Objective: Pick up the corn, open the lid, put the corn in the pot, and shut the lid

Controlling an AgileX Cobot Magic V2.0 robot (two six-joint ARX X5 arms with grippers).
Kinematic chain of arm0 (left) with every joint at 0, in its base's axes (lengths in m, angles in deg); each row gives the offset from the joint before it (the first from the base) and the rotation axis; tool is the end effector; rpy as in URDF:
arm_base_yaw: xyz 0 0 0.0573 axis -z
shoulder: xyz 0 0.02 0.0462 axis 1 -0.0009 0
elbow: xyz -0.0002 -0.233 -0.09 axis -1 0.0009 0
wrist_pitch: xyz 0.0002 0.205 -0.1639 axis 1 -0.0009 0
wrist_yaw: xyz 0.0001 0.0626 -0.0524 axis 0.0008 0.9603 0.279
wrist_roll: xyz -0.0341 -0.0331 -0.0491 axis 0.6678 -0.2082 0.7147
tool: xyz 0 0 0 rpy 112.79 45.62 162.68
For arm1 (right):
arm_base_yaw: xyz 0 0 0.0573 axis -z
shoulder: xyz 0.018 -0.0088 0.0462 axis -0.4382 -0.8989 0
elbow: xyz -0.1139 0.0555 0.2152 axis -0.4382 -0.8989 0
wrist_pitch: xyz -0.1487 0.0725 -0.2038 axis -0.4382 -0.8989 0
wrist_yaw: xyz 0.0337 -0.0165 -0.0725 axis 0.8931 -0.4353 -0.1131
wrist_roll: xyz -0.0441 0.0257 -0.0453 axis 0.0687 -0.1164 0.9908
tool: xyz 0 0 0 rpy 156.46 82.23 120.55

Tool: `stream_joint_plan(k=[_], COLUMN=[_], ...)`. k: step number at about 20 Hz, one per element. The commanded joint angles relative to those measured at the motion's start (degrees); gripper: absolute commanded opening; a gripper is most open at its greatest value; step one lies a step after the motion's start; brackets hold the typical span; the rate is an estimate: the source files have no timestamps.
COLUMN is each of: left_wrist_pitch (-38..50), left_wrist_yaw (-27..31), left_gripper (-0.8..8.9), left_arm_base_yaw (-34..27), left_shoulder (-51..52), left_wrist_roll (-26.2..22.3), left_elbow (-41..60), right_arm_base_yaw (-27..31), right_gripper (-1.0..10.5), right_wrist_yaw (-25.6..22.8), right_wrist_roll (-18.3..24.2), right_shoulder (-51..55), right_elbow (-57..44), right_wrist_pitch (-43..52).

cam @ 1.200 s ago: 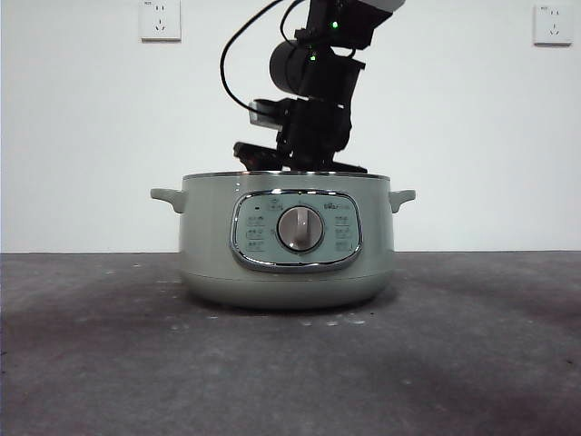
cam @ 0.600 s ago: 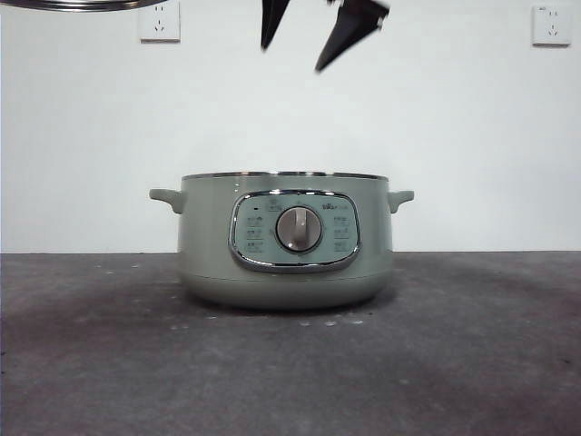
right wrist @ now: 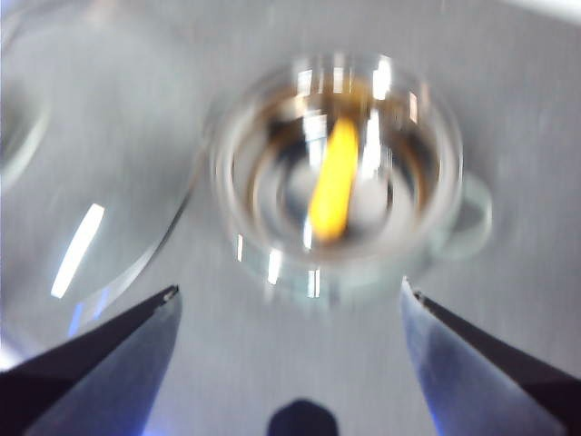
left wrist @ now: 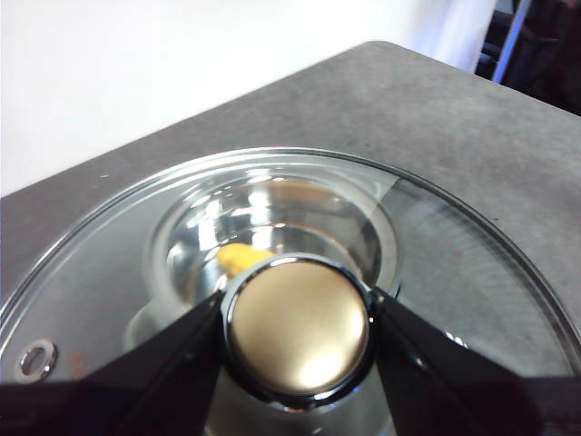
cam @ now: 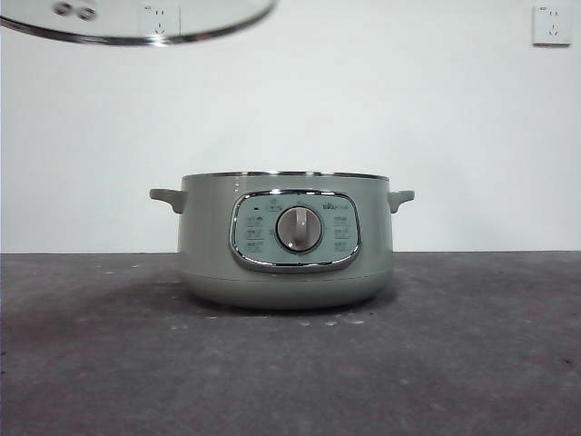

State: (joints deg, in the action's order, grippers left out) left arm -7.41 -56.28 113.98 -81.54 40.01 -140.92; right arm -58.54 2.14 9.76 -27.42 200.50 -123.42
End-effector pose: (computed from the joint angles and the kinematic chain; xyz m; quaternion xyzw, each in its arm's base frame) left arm 0.2240 -0.1138 0.3701 0.0668 0.1706 -0.3328 0.9250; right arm 0.2300 0.1534 0.4489 -0.0905 0.3869 0.3063 0.8650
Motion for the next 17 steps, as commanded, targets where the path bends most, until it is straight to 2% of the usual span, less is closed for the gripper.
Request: stream_joint_plan(k=[1,4,9,13,17], left_wrist_pitch=[5.49,8.17,9.88,10.43,13.46], left_wrist_yaw=[-1.03,-0.9,-0.85,-0.81,-0.5], left_gripper=[-0.08,-0.08,-0.08,-0.08,-0.08], left_arm_base_yaw=[1.31,2.25,2.29,3.19,4.42], left_shoulder=[-3.96,-12.07,-24.76,-33.11,-37.94], left_wrist_roll=[-1.2,-1.9,-1.9,-1.88,-1.86], left_elbow=[-2.58,-6.12,-14.62,-20.65,-21.75], right_arm_base_yaw=[-0.11,-0.11,-0.11,-0.11,-0.11], right_gripper=[4.0,4.0,4.0,4.0,4.0], right_wrist_yaw=[-0.04,-0.04,-0.07,-2.49,-3.08], right_wrist_roll=[0.55,-0.28,-5.18,-9.55,-13.07], right_shoulder=[7.8,18.78,34.49,44.5,52.09], right_elbow=[-11.74,-25.68,-42.29,-49.86,-52.43], right_wrist_pitch=[-1.51,-1.46,-1.42,-1.44,-1.44])
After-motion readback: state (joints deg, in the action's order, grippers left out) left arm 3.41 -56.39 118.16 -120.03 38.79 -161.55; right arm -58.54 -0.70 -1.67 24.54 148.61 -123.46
